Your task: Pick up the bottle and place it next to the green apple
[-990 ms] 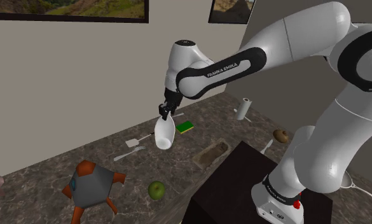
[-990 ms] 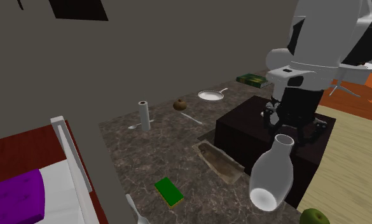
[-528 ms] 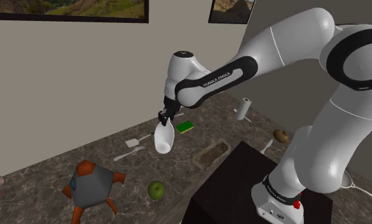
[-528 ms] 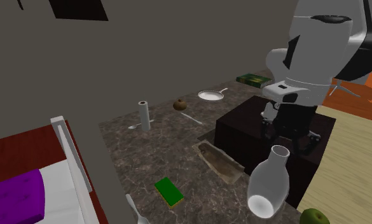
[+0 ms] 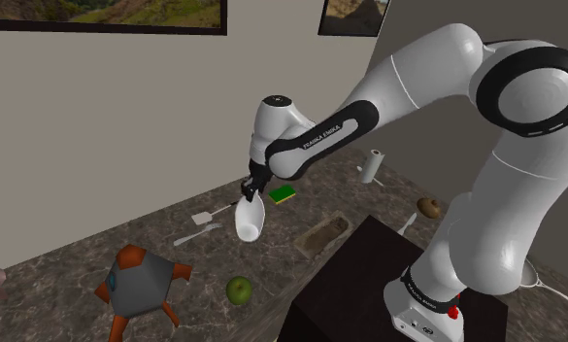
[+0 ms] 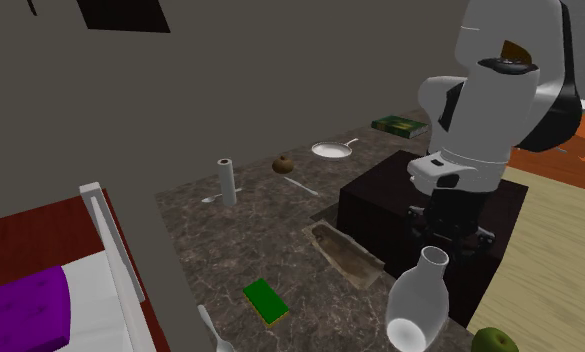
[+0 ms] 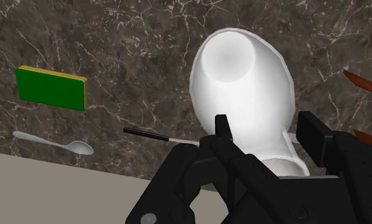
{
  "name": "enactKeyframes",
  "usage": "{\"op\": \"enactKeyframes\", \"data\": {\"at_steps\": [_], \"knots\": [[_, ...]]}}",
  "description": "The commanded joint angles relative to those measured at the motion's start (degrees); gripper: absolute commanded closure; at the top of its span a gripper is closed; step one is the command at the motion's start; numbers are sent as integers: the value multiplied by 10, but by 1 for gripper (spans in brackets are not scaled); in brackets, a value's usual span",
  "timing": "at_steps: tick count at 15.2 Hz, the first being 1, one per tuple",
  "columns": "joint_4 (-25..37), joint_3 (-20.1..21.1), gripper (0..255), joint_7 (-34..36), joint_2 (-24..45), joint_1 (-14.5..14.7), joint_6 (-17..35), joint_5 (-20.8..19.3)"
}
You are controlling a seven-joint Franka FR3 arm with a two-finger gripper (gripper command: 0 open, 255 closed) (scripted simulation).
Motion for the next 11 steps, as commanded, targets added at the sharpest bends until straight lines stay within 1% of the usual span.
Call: {"op": "enactKeyframes", "data": {"at_steps": [1, 11], "knots": [[-1, 0, 255, 1, 12, 0, 14, -1], [-7, -4, 255, 9, 77, 2, 85, -10]]}}
